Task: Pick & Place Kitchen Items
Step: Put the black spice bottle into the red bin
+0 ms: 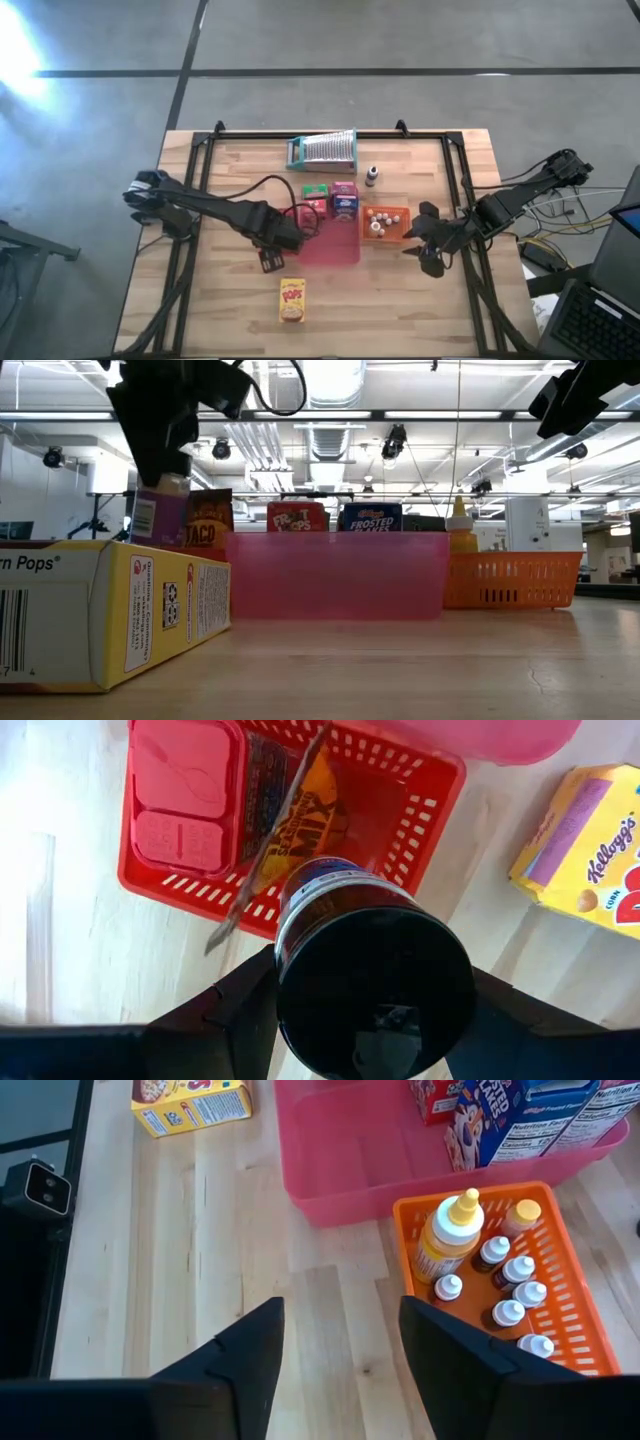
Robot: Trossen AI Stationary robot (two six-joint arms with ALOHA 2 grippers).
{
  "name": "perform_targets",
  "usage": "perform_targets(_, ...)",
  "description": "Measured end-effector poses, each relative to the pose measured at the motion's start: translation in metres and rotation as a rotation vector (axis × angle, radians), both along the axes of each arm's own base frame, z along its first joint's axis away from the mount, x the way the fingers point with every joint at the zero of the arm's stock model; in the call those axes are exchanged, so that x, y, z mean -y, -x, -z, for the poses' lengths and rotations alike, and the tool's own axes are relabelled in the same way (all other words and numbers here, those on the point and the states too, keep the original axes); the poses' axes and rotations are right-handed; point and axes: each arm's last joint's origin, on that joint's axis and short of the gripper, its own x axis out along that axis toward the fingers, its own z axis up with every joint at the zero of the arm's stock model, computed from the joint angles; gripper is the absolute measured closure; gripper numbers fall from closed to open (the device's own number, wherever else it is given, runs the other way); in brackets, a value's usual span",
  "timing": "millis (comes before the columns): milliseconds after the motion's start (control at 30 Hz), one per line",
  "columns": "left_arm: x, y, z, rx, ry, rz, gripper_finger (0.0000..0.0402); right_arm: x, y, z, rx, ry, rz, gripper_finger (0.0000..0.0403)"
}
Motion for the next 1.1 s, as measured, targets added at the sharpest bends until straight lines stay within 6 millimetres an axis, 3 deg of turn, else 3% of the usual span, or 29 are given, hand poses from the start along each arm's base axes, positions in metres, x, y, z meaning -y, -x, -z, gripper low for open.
perform_targets(333, -0.005, 0.009, 0.006, 0.106, 0.04, -0.008, 0.0179, 0.0, 0.0, 0.0, 0.0, 0.0, 0.0, 0.0232)
perform_targets(800, -0.012, 0.016, 0.041, 0.081, 0.08, -0.025, 0.0179, 0.0, 0.0, 0.0, 0.0, 0.0, 0.0, 0.0271)
perform_targets(1100, -0.014, 0.011, 0.041, 0.127, 0.092, -0.039, 0.0161, 0.0, 0.0, 0.0, 0.003, 0.034, -0.037, 0.0303)
